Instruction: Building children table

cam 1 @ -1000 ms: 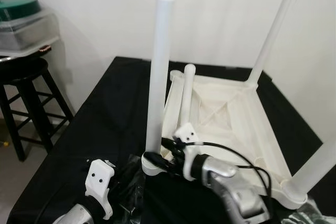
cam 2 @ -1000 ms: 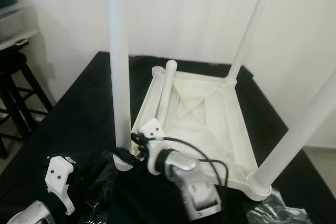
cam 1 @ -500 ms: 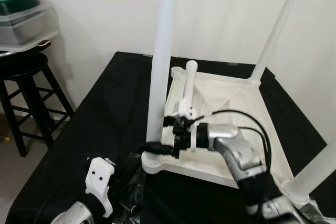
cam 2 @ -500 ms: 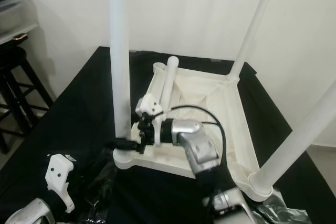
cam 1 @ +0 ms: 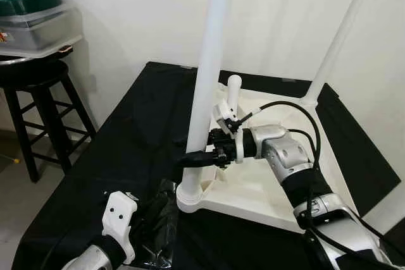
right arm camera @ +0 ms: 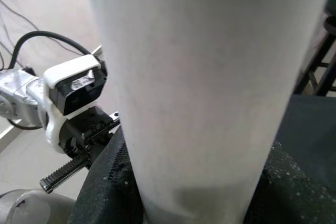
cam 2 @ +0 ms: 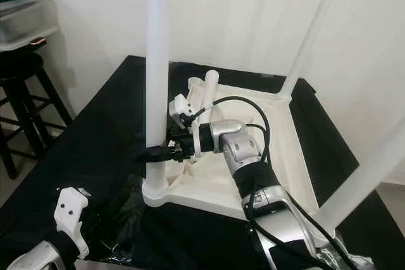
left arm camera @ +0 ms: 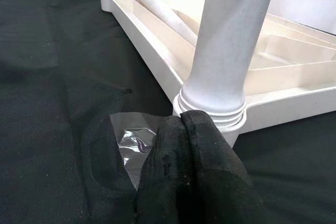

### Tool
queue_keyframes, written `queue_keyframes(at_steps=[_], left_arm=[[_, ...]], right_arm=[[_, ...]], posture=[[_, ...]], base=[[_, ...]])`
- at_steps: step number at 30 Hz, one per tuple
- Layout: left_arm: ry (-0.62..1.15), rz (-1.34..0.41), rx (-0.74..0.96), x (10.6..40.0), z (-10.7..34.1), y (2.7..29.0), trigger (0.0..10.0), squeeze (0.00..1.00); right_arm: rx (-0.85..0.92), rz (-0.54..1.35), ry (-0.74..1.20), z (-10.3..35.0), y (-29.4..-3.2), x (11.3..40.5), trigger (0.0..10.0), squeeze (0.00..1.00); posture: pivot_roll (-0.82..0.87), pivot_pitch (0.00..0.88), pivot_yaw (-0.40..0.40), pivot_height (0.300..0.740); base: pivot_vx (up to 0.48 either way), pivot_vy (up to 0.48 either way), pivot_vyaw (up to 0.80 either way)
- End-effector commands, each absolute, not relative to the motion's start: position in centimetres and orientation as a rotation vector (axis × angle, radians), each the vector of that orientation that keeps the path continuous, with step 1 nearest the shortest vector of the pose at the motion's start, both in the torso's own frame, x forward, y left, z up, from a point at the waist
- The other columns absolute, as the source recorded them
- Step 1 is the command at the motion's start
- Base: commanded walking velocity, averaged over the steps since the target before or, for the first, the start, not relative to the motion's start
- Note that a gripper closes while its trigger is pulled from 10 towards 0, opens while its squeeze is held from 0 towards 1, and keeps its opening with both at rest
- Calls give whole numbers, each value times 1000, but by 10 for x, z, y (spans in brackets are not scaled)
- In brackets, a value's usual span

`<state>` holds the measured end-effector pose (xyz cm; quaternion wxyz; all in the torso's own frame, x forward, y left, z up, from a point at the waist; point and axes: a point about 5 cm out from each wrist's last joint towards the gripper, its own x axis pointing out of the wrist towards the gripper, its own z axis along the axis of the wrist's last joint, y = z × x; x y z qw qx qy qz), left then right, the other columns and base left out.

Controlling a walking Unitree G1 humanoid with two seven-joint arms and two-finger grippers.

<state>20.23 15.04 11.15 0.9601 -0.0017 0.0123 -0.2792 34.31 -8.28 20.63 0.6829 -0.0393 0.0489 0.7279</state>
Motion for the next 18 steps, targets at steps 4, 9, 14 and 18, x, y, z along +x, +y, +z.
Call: queue_keyframes(at_steps=[4, 9, 14, 18], left_arm=[[36, -574, -19, 201, 110, 148, 10000, 0], [35, -573, -22, 201, 110, 147, 10000, 0], [31, -571, -26, 200, 113, 149, 10000, 0], [29, -566, -20, 202, 115, 153, 10000, 0]], right_arm=[[-50, 1643, 125, 191, -91, 337, 0, 0], [-65, 1584, 126, 184, -98, 335, 0, 0], [53, 848, 323, 113, -74, 300, 0, 0], [7, 613, 290, 123, -73, 288, 0, 0]], posture=[[103, 0, -97, 740], [100, 5, -97, 740], [67, 29, -98, 740], [17, 31, -42, 740]], base=[[0, 0, 0], [0, 0, 0], [0, 0, 0], [0, 0, 0]])
